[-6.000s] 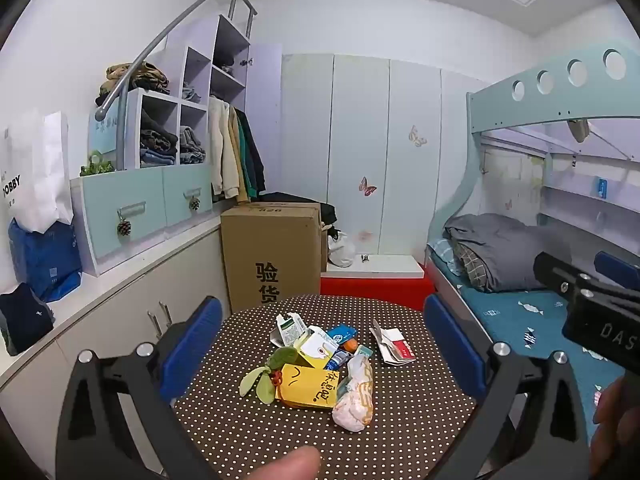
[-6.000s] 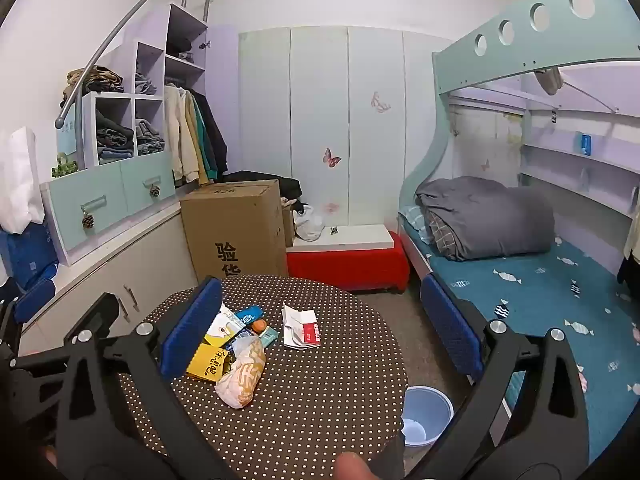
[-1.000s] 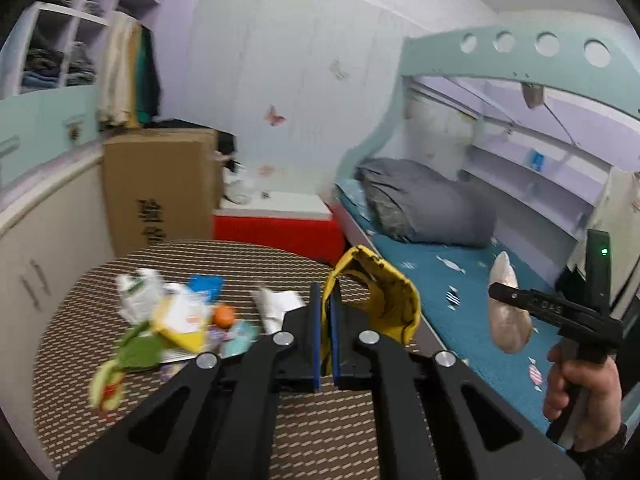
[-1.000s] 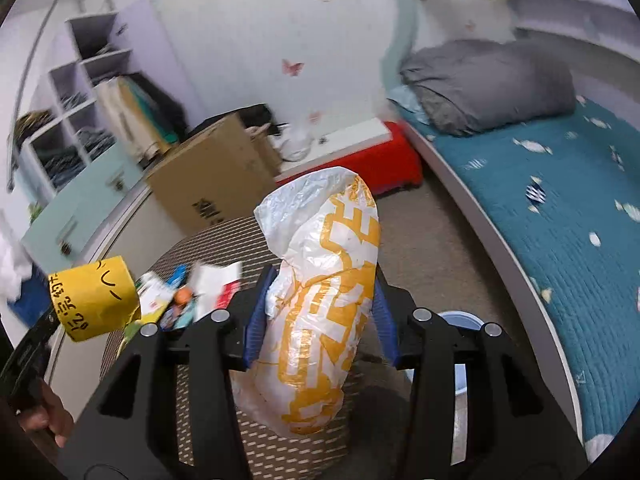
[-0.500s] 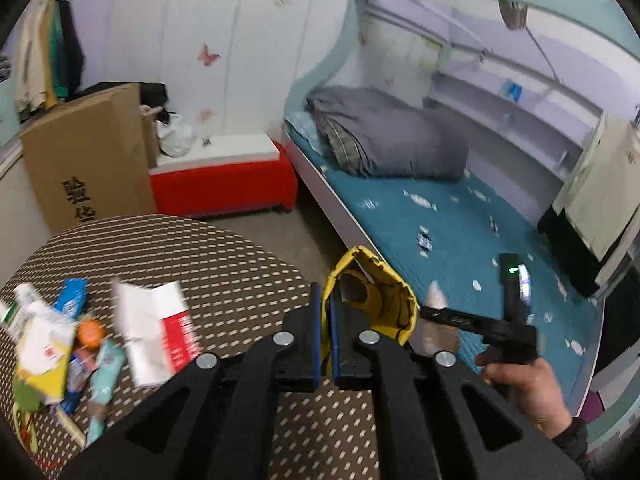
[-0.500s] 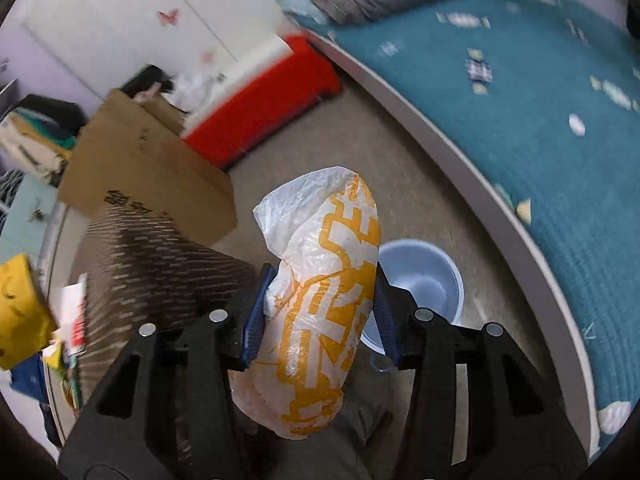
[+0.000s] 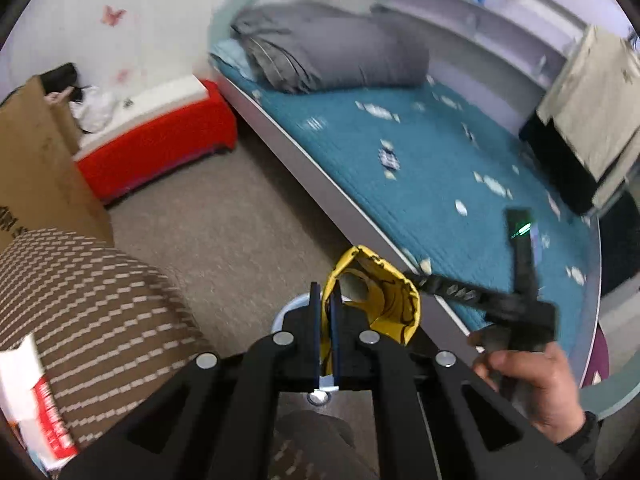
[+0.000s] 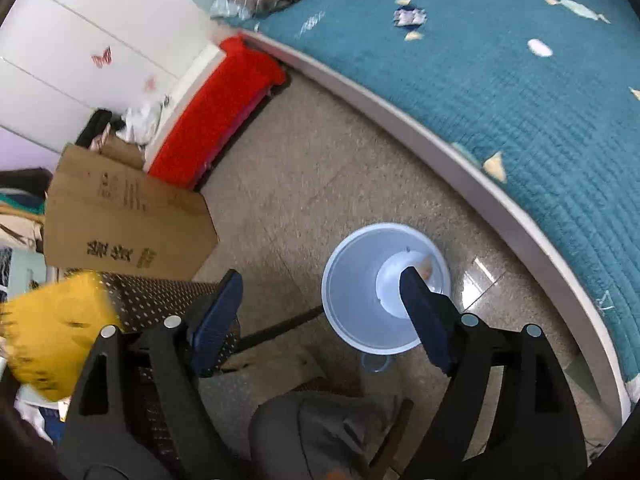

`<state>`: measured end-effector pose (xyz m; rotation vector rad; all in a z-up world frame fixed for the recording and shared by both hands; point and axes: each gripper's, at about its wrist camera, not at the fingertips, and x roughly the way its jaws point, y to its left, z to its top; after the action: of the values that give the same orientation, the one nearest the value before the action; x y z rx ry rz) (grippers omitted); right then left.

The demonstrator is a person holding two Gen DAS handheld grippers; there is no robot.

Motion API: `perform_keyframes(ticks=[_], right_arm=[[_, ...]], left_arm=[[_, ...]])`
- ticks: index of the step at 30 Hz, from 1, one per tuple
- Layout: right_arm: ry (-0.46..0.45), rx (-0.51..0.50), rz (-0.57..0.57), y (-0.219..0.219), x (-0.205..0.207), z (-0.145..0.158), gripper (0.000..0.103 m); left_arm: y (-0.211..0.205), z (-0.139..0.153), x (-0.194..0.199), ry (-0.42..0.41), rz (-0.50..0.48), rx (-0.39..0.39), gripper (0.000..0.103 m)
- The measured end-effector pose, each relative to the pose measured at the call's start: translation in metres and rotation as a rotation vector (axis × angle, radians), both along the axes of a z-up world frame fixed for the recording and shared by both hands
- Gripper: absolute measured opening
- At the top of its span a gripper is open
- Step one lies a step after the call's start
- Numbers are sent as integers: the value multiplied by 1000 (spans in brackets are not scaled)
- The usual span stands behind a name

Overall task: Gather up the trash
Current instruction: 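Carry the bag and yellow paper to the wastebasket and release both, then return both tools to the table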

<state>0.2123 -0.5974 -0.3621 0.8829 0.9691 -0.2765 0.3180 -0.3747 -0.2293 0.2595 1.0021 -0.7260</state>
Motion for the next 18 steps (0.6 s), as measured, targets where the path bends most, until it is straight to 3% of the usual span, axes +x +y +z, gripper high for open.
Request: perform_keyframes(ticks=[4,6,7,8,14,18], right_arm=[[-51,-36,-23,-5,-15,27,83],[-73,-51,-29,-8,-21,37,84],[-85,-57,-32,-8,-23,43,84],[-97,-64,-36,-8,-24,50,85],[-138,-107,-39,3,-37,77,96],[-169,-160,-45,17,-42,95,97]], left_arm=[[-27,-25,7,53,-64,60,7],[-36,-33,9,61,-74,98,37],[-37,-36,12,61,-56,103,77],[-36,-35,14,47,-32,98,96],[-19,-16,16,18,29,67,95],[2,6,7,-22,61,37,96]])
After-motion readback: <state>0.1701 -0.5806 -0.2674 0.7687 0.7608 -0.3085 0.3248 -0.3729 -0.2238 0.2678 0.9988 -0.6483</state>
